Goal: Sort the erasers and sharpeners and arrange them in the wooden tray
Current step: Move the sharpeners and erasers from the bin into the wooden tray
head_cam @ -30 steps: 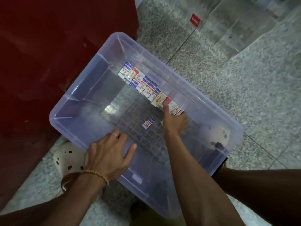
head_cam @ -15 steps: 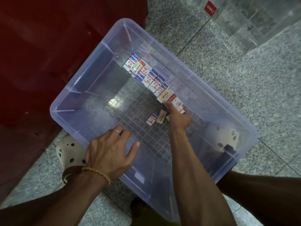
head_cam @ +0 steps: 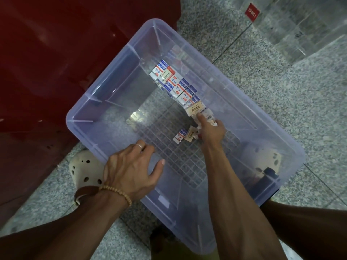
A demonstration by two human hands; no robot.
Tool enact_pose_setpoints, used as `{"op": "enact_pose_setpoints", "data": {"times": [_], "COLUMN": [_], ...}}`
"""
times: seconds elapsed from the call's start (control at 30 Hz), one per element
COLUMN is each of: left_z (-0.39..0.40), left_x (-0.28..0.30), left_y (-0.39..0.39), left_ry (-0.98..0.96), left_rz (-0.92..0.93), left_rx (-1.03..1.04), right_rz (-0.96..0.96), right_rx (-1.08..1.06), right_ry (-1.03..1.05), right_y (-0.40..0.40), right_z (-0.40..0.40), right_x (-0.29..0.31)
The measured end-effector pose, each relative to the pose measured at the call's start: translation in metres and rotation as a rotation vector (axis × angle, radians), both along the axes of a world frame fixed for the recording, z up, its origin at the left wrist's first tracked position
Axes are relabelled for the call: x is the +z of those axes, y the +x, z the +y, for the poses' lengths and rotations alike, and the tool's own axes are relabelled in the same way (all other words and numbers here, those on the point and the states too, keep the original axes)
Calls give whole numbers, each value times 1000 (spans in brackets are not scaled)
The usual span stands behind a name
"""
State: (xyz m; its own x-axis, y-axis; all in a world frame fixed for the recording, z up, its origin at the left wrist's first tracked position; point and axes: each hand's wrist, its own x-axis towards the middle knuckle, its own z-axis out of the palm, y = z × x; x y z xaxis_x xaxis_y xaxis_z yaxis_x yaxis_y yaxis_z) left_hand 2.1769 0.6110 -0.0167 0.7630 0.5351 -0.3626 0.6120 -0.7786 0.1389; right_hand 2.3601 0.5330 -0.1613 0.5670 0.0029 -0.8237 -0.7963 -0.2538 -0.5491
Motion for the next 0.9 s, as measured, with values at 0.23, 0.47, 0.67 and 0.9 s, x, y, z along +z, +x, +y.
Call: {"op": "enact_pose_setpoints", "data": {"times": [0.23,0.47,0.67,0.9], "left_z": [0,1,4,-3], "left_x": [1,7,49,134], "left_y": [1,4,24,23], "left_ry": [-13,-174,-424,-426], "left_rz": [-15,-29,-436,-802], "left_rx": [-2,95,451,630], "right_rz": [134,220,221,170], "right_rx": [-145,-190,-160,-83], "right_ry": [181,374,548,865], "right_y": [-1,-11,-7,-25], "right_z": [-11,-10,3,24], "right_x": [17,72,143,258]}}
